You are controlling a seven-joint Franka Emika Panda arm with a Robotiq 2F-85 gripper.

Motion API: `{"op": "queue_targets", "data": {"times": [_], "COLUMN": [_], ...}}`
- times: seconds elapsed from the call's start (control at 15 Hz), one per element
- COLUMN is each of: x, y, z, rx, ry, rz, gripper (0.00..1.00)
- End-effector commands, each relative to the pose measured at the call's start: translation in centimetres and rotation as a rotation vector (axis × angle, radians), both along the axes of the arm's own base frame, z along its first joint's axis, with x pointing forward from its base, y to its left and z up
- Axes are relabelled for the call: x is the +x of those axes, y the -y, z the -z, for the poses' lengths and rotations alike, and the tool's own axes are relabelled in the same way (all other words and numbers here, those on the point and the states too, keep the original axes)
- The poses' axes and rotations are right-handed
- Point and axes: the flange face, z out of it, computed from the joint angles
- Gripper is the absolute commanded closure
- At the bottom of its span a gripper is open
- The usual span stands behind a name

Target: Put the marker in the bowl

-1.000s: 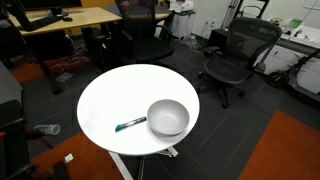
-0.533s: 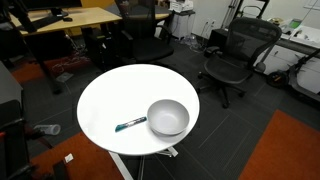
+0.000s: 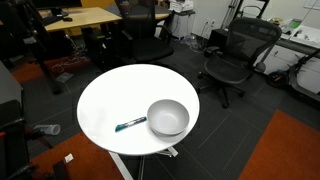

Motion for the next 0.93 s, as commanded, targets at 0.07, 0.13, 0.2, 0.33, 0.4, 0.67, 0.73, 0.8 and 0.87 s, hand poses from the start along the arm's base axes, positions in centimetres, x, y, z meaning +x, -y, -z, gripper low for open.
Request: {"op": "queue_targets", "data": {"times": [0.07,0.13,0.2,0.33,0.4,0.67,0.73,0.8,0.87], "x": [1.4,1.7,1.9,2.5,2.8,4.0,4.3,4.6,4.8], "y": [2.5,3.0,3.6,4.7,5.3,7.2,7.7,8.1,8.5], "z": [2.9,3.5,4.3,5.5,6.3,9.1,10.0,10.9,11.6], "rx": [0.014,0.014,0.019,0.024,0.024,0.019,0.019,0.02,0.021], "ry": [0.02,0.025,0.026,0.031,0.031,0.016,0.006,-0.002,-0.011], "rz": [0.012,0.021,0.027,0.049,0.058,0.078,0.079,0.077,0.078], "gripper": [0.0,0.0,0.0,0.0,0.0,0.0,0.0,0.0,0.0]}}
